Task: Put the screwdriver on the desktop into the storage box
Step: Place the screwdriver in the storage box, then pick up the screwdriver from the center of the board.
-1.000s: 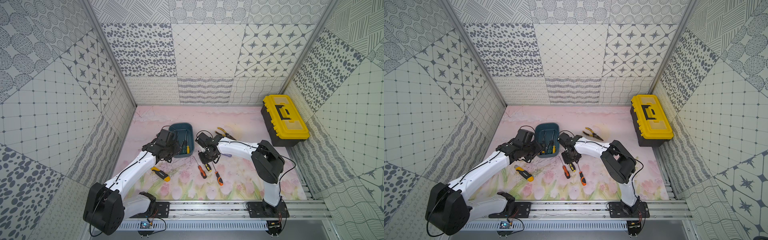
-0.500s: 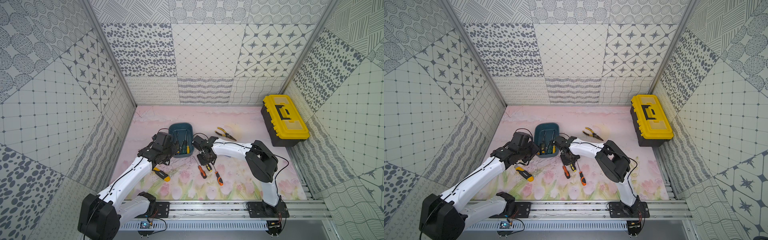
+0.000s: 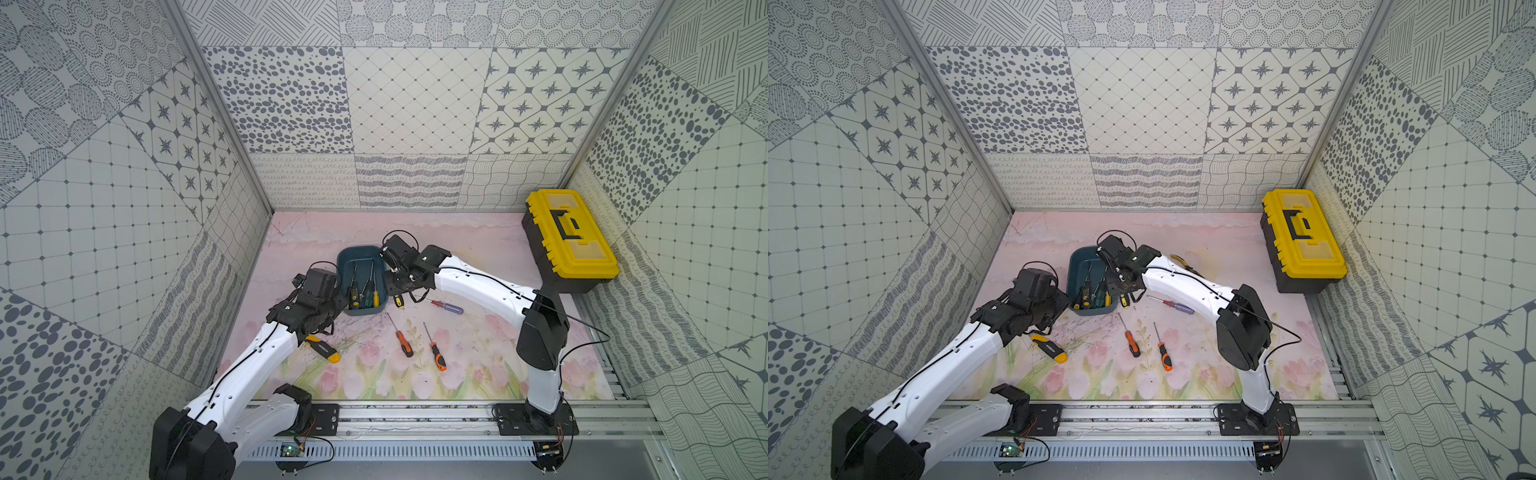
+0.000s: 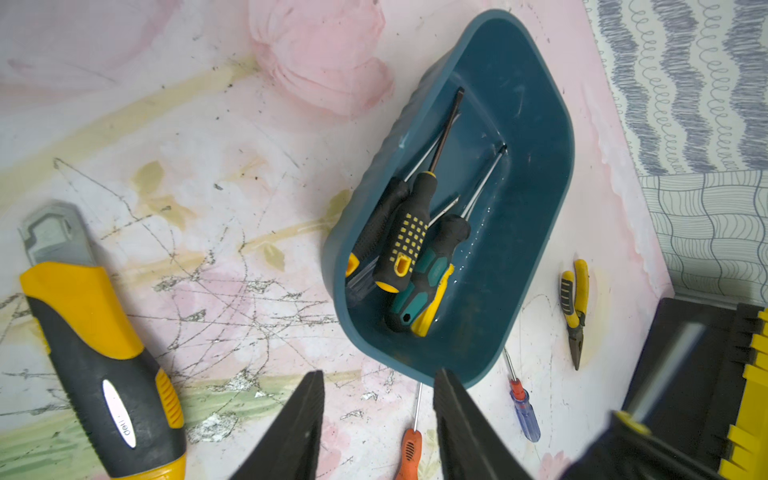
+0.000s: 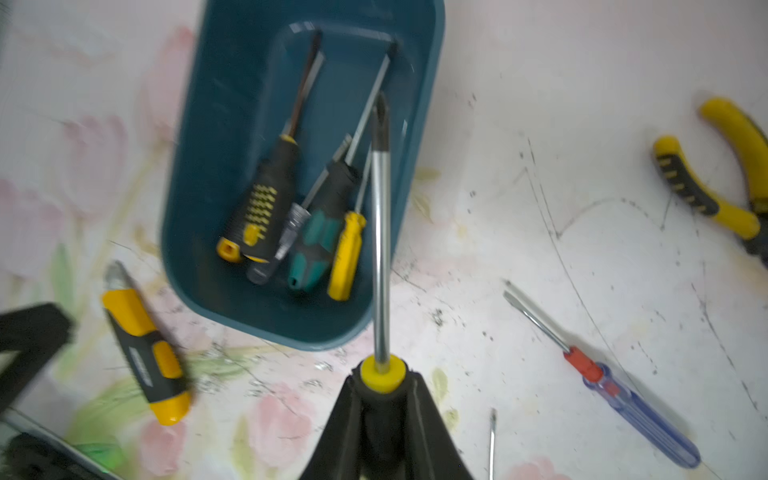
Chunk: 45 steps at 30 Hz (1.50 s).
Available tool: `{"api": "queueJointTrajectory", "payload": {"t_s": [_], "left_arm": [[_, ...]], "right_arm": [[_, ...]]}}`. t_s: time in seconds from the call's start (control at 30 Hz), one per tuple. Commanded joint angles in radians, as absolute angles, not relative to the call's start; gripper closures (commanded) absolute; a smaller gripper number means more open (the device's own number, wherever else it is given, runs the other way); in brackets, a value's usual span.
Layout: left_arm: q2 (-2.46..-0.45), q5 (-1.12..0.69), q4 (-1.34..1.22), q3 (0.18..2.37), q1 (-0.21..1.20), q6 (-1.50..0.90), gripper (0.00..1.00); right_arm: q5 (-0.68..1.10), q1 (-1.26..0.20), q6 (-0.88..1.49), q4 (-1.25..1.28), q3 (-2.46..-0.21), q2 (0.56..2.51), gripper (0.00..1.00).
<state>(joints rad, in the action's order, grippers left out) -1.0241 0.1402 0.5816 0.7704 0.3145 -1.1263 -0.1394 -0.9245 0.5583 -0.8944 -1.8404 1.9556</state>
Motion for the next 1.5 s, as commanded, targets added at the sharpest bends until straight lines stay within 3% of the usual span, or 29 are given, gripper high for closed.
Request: {"api": "queueJointTrajectory", "payload": {"t_s": [0.0,0.37,0.7,0.77,0.9,1.1,1.23,1.47], "left_arm": [[-1.001,0.168,0.637,0.736,0.296,-1.179,0.52],[-0.945,0.124,0.713,0.717,0.293,-1.163,0.54],[-0.921,0.083,0.796,0.747,0.293,-1.103,0.54],[-0.915,0.072,0.801,0.745,0.294,-1.105,0.54],[-0.903,0.083,0.862,0.764,0.295,-1.123,0.54],[-0.888,0.093,0.933,0.81,0.299,-1.125,0.54],[-0.919,0.123,0.96,0.85,0.384,-1.165,0.53],[-1.129,0.183,0.967,0.946,0.683,-1.26,0.47]], "right_arm": [[-0.123,-0.942,0.605,-0.889,-1.976,2.077,0.91],[-0.03,-0.943,0.748,-1.014,-2.546,2.5,0.9],[-0.1,-0.942,0.798,-1.017,-2.579,2.595,0.89],[-0.1,-0.942,0.8,-1.008,-2.569,2.598,0.85],[-0.098,-0.942,0.803,-1.005,-2.565,2.59,0.66],[-0.12,-0.936,0.752,-1.005,-2.548,2.488,0.56],[-0.14,-0.922,0.692,-0.943,-2.374,2.304,0.56],[-0.133,-0.845,0.725,-0.588,-1.6,1.805,0.56]]}}
